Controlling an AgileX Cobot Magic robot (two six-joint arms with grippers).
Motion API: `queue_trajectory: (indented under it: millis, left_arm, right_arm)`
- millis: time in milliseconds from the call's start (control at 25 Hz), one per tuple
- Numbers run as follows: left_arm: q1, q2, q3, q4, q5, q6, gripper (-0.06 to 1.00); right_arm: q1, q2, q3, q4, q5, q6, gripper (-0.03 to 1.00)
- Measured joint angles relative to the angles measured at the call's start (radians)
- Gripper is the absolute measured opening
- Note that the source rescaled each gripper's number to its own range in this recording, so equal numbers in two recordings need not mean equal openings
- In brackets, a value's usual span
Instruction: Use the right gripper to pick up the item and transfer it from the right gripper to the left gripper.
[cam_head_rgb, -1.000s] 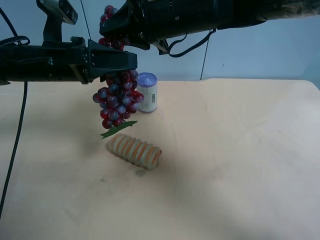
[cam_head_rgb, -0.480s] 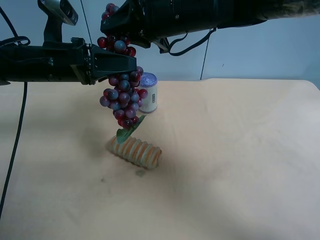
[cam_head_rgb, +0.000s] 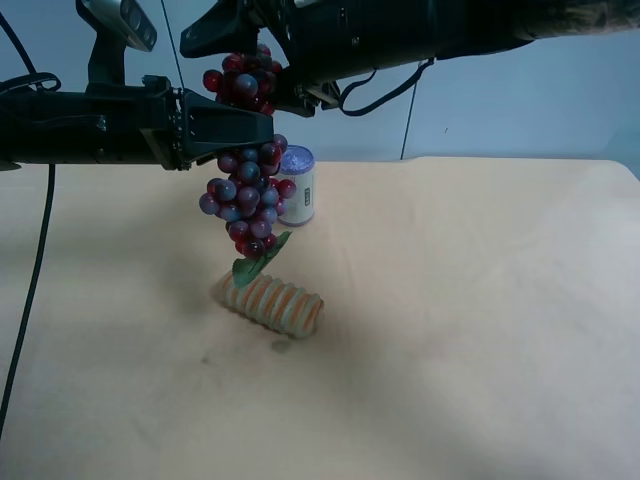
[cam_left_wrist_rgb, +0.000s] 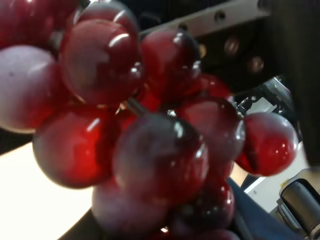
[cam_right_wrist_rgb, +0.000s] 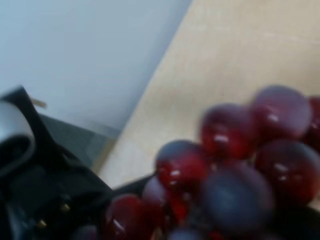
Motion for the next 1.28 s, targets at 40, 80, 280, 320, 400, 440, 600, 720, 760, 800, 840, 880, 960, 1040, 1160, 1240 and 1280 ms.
queue_trajectory:
  millis: [40,80,280,320,400,440,600,720,760,800,840,880,960,1040,1160,1240,1280]
  left_arm:
    - [0.0,0.0,0.0,0.0,0.0,0.0,0.01]
    - [0.0,0.0,0.0,0.0,0.0,-0.001,0.01]
    - [0.0,0.0,0.0,0.001,0.0,-0.003,0.01]
    - [0.0,0.0,0.0,0.001,0.0,-0.003,0.01]
    - [0.0,0.0,0.0,0.001,0.0,-0.004,0.01]
    - [0.0,0.0,0.0,0.001,0.0,-0.004,0.01]
    - [0.0,0.0,0.0,0.011,0.001,-0.008,0.01]
    - [0.0,0.0,0.0,0.024,0.001,-0.02,0.01]
    - [0.0,0.0,0.0,0.027,0.001,-0.024,0.01]
    - [0.0,0.0,0.0,0.029,0.001,-0.026,0.01]
    - [0.0,0.0,0.0,0.031,0.001,-0.026,0.01]
    - [0.0,0.0,0.0,0.031,0.001,-0.026,0.01]
    - [0.0,0.0,0.0,0.031,0.001,-0.026,0.01]
    - [0.0,0.0,0.0,0.031,0.001,-0.026,0.01]
    - [0.0,0.0,0.0,0.034,0.001,-0.028,0.01]
    - [0.0,0.0,0.0,0.041,0.001,-0.029,0.01]
    - [0.0,0.0,0.0,0.048,0.001,-0.029,0.01]
  right_arm:
    - [0.0,-0.001,0.0,-0.024,0.0,0.0,0.83]
    - [0.0,-0.002,0.0,-0.049,0.0,0.0,0.85]
    - [0.0,-0.03,0.0,-0.157,0.004,0.024,0.88]
    - [0.0,-0.038,0.0,-0.174,0.005,0.034,0.88]
    - [0.0,-0.051,0.0,-0.202,0.009,0.051,0.88]
    - [-0.002,-0.06,0.0,-0.218,0.022,0.058,0.88]
    - [-0.049,-0.103,0.0,-0.284,0.112,0.092,0.88]
    - [-0.111,-0.165,0.0,-0.359,0.135,0.129,0.88]
    - [-0.133,-0.192,0.0,-0.398,0.136,0.146,0.88]
    - [-0.153,-0.223,0.0,-0.447,0.137,0.16,0.88]
    - [-0.171,-0.25,0.0,-0.497,0.138,0.184,0.88]
    - [-0.184,-0.283,0.0,-0.568,0.139,0.213,0.88]
    - [-0.198,-0.351,0.0,-0.721,0.141,0.281,0.88]
    - [-0.199,-0.411,0.0,-0.907,0.148,0.362,0.88]
    - [-0.199,-0.495,-0.001,-1.154,0.215,0.484,0.88]
    - [-0.199,-0.548,0.0,-1.299,0.297,0.546,0.88]
    - [-0.199,-0.571,0.004,-1.351,0.34,0.578,0.88]
